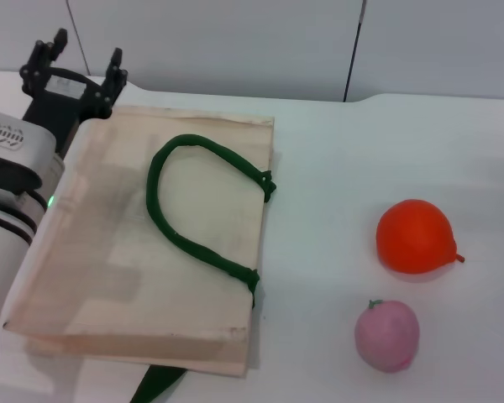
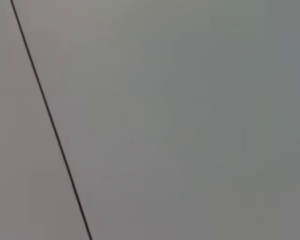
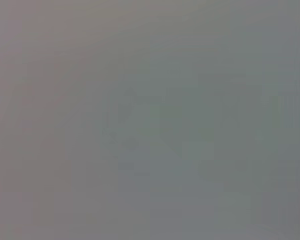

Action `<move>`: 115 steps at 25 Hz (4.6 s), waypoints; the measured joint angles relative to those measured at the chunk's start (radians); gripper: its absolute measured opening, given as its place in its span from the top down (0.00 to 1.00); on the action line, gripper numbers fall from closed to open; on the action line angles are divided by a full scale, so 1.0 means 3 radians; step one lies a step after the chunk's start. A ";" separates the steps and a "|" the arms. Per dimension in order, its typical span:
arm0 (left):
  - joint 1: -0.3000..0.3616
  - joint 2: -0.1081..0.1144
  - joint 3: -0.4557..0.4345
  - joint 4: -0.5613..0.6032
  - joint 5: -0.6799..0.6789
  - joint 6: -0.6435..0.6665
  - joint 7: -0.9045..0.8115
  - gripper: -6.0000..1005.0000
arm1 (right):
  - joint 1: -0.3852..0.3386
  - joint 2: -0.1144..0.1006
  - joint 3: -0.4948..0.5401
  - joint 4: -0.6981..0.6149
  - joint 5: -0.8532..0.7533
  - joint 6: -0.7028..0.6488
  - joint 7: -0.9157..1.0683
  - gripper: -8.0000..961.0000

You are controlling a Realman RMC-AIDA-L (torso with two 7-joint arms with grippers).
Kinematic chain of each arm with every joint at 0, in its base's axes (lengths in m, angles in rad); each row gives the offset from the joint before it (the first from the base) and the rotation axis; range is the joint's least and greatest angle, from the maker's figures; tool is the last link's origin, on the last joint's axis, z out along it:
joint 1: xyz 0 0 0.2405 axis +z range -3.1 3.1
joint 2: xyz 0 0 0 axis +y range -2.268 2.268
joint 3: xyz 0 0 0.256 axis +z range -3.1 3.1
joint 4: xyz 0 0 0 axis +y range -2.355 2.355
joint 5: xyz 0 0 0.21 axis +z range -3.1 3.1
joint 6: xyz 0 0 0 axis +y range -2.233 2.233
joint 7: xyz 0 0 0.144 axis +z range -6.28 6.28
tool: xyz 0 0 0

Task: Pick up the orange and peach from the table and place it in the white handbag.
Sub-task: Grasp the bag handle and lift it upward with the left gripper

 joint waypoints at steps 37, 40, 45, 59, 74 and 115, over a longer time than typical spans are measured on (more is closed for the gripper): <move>0.0009 0.0032 0.0044 0.0467 -0.0229 -0.0375 -0.0074 0.38 | 0.0024 0.0000 0.0057 0.0013 0.0000 0.0032 0.0004 0.28; 0.0023 0.0040 0.0002 0.0669 -0.0239 -0.0742 -0.0002 0.39 | 0.0014 0.0000 0.0057 0.0020 0.0000 0.0035 0.0004 0.28; 0.0163 0.0069 -0.0147 0.1244 -0.0240 -0.1469 0.0134 0.41 | 0.0022 0.0000 0.0047 0.0052 0.0000 0.0040 0.0004 0.28; 0.0148 0.0034 -0.1267 0.2452 -0.0440 -0.4385 0.0477 0.41 | 0.0028 0.0000 0.0057 0.0053 0.0000 0.0071 0.0004 0.29; -0.0298 0.0054 -0.2003 0.2391 -0.0347 -0.5889 0.0820 0.41 | 0.0072 0.0000 0.0046 0.0053 0.0000 0.0070 -0.0009 0.29; -0.1011 0.0016 -0.2287 0.1469 0.0053 -0.6396 0.1282 0.47 | 0.0112 0.0000 0.0022 0.0028 -0.0031 0.0066 -0.0016 0.30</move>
